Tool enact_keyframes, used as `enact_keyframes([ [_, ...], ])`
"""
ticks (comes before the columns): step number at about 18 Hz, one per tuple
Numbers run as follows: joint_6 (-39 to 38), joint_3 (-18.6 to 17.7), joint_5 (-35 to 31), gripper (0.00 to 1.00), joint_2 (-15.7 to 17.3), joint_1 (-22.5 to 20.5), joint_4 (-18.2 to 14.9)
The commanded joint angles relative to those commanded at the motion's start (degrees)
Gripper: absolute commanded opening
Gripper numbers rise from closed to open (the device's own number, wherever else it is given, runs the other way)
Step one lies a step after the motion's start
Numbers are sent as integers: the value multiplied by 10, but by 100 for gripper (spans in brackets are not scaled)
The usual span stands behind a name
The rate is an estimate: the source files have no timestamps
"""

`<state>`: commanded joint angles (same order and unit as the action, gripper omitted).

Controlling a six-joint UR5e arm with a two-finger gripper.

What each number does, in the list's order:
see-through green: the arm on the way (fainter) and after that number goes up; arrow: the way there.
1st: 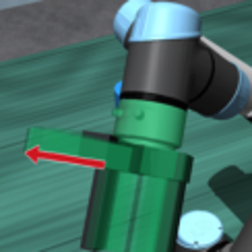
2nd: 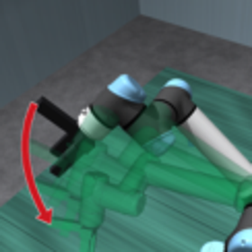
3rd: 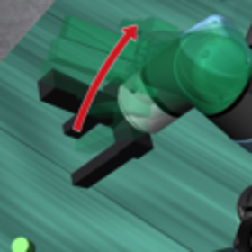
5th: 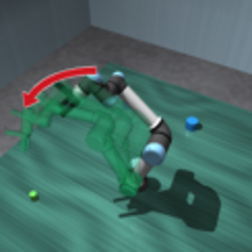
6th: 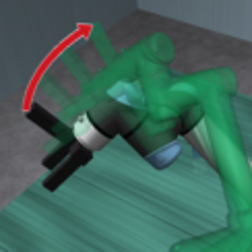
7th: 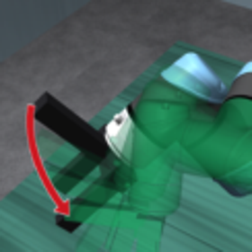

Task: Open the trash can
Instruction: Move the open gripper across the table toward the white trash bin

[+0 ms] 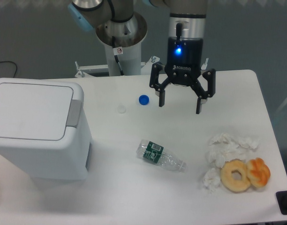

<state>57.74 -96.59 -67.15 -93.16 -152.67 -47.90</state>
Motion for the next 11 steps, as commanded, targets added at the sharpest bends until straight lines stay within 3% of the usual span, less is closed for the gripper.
enact_keyframes([
  [4,43,-4,-24,100,0,3,0],
  [11,40,-14,-60,100,-1,7,0],
])
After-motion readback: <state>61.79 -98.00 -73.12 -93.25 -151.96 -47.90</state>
